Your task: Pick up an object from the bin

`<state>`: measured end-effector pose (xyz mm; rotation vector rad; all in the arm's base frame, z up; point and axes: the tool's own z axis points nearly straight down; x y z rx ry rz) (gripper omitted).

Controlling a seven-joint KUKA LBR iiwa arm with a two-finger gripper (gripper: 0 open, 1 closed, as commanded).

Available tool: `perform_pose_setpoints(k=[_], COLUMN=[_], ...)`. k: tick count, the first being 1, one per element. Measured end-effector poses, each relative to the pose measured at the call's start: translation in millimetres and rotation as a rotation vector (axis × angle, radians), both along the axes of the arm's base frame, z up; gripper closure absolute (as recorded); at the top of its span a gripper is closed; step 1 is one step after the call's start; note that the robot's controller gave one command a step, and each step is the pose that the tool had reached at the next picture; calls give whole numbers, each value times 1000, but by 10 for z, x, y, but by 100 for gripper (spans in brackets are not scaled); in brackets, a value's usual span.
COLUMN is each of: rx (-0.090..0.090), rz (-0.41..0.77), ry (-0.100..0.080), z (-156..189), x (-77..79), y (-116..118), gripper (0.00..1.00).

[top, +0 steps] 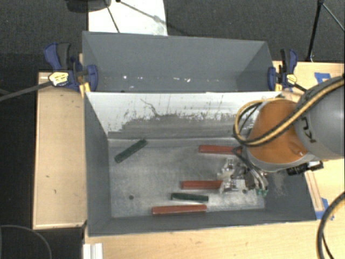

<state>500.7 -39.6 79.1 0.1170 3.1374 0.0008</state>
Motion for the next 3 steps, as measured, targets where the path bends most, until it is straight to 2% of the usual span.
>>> perform_pose_setpoints(k=[1,2,3], rx=[0,0,0], rz=[1,5,21], ry=[0,5,0], z=[0,344,1655], x=[0,-31,2], y=[0,-4,-123], gripper=[100,100,100])
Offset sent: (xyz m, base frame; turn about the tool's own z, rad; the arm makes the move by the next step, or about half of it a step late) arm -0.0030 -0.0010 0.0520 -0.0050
